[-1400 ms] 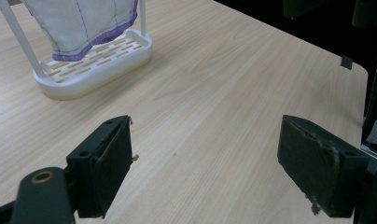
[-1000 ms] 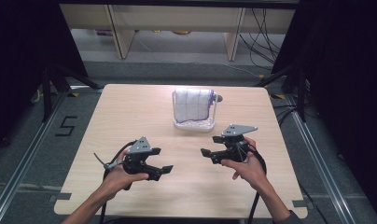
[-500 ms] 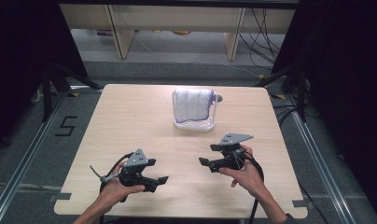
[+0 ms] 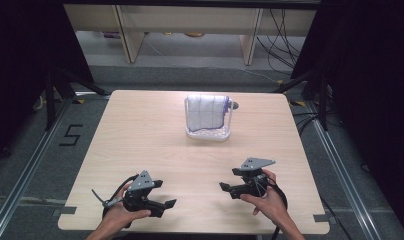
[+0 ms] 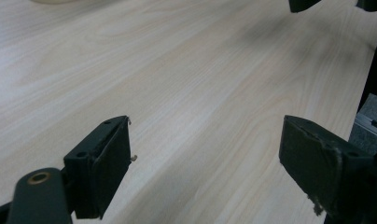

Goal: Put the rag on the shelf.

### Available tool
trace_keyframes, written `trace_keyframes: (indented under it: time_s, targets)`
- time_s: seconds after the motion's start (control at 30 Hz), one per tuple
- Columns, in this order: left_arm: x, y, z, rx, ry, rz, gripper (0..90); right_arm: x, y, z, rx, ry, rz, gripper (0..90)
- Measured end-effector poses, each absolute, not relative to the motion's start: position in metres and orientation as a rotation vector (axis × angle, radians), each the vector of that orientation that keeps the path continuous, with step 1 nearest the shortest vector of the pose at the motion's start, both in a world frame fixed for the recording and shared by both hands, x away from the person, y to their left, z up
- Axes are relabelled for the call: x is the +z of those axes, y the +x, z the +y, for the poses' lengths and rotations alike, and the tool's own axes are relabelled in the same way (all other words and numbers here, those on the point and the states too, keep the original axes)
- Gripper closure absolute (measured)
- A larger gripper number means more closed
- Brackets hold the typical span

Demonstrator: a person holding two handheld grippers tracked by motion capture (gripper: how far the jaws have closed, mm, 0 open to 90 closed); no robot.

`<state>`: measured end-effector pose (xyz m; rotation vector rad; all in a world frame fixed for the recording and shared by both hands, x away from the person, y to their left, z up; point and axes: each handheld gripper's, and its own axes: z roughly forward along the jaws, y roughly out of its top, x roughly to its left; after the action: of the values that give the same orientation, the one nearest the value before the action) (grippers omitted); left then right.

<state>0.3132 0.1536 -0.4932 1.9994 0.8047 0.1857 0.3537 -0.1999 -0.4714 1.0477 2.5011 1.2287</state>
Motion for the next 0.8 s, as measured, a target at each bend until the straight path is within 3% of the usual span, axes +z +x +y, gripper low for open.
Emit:
trace_keyframes:
  time_s: [0.8]
  targets:
    - [-0.505,0.287,0.159,0.246,2.092,0.775,16.5,-0.492,0.301,-0.218,1.157,1.100,2.538,19.5]
